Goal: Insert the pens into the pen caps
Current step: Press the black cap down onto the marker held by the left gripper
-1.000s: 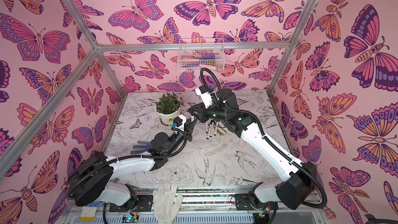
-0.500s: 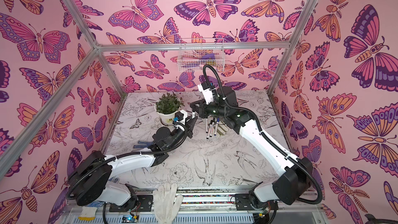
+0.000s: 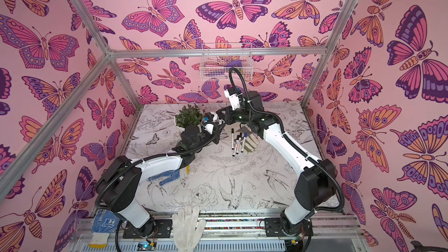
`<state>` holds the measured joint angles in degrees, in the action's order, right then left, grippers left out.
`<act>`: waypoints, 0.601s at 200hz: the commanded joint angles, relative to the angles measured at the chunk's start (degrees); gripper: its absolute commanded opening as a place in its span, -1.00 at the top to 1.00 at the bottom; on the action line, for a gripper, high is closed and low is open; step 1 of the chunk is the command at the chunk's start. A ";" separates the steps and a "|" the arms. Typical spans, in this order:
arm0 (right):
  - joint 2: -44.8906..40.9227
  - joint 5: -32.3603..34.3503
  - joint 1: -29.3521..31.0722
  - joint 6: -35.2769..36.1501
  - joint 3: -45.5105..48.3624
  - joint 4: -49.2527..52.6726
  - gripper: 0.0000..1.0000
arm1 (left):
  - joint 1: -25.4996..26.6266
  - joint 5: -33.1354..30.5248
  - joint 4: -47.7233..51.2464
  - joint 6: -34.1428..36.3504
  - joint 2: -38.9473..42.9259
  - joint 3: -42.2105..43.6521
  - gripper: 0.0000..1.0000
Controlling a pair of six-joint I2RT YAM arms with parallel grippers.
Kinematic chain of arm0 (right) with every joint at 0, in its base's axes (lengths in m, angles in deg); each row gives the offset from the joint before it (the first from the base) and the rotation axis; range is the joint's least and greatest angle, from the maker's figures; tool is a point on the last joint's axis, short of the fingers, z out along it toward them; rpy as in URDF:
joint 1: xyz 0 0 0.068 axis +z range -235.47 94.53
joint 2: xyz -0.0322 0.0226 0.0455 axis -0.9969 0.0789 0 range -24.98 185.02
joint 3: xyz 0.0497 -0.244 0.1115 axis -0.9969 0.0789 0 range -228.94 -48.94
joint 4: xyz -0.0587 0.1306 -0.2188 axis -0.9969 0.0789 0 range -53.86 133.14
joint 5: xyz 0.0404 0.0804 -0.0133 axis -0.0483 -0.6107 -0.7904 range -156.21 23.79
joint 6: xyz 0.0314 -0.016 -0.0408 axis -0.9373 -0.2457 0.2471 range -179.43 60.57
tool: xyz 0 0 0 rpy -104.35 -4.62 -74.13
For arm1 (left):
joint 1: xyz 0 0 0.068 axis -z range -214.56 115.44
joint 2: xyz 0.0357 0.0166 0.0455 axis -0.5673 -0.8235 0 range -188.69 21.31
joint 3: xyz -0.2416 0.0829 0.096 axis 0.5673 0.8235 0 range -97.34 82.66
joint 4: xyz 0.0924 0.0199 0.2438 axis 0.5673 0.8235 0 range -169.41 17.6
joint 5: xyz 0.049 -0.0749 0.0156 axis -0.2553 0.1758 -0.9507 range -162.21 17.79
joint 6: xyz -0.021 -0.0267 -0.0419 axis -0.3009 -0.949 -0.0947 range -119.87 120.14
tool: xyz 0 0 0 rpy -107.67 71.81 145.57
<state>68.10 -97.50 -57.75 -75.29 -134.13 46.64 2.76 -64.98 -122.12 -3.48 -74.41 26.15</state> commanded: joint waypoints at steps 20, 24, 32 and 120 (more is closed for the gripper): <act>5.56 -16.22 2.69 -2.50 9.03 32.80 1.00 | -3.89 -0.11 -28.03 -0.85 4.81 -14.40 1.00; 5.45 -16.18 2.23 -2.74 9.46 32.72 1.00 | -4.04 -0.04 -28.03 -0.78 5.12 -14.56 1.00; 5.20 -16.26 1.32 -2.93 10.21 32.62 1.00 | -4.34 0.07 -27.95 -0.49 5.74 -14.65 1.00; 4.92 -17.93 -1.73 -5.15 13.51 31.16 1.00 | -3.88 1.39 -28.45 0.39 11.12 -12.30 1.00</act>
<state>68.38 -105.67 -61.88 -77.19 -128.20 47.50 1.73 -56.63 -102.30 -0.40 -73.27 22.52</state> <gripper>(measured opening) 0.143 0.154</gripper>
